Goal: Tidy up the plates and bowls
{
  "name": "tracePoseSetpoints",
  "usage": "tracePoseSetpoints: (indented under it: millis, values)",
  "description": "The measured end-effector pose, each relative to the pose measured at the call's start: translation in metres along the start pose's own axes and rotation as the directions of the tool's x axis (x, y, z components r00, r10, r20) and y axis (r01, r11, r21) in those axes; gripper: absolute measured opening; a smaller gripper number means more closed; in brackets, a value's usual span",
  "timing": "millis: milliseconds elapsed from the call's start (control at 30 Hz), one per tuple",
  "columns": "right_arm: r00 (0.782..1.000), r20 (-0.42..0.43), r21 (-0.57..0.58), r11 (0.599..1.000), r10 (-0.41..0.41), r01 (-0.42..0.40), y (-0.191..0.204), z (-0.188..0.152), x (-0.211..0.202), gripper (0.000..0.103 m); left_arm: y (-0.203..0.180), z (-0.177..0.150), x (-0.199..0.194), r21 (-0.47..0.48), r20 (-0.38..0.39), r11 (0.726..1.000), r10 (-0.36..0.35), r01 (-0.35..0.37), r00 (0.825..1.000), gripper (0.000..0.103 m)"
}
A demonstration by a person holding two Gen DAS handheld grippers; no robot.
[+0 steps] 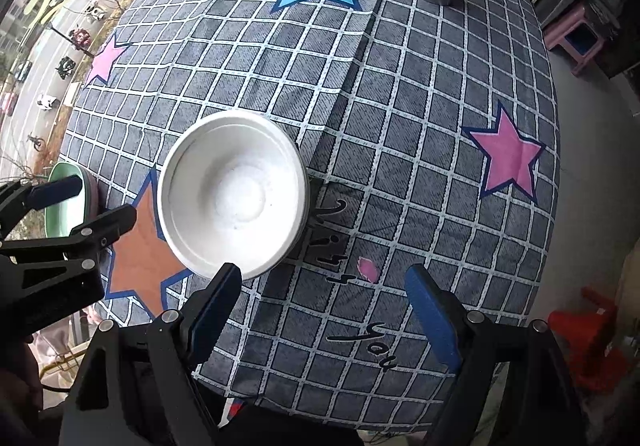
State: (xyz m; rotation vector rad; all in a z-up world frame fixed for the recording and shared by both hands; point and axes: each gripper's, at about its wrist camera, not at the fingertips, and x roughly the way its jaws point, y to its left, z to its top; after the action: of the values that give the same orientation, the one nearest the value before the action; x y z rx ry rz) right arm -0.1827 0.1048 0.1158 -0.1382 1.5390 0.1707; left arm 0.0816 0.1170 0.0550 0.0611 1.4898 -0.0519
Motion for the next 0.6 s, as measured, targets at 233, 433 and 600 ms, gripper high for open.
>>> tracePoseSetpoints:
  millis: [233, 433, 600]
  values:
    - [1.000, 0.021, -0.021, 1.000, -0.005, 0.005, 0.0031, -0.0004, -0.0015, 0.085, 0.0019, 0.0012, -0.0030, -0.006, 0.027, 1.000, 0.011, -0.011, 1.000, 0.078]
    - [1.000, 0.019, -0.025, 1.000, -0.009, 0.010, 0.0043, 0.0000, -0.0002, 0.085, 0.0020, 0.0003, -0.0029, -0.006, 0.037, 1.000, 0.021, -0.021, 0.999, 0.078]
    - [1.000, 0.021, -0.032, 0.999, -0.015, 0.015, 0.0044, 0.0020, 0.0024, 0.085, 0.0020, 0.0004, 0.0010, -0.011, 0.032, 1.000, 0.017, -0.017, 0.999, 0.078]
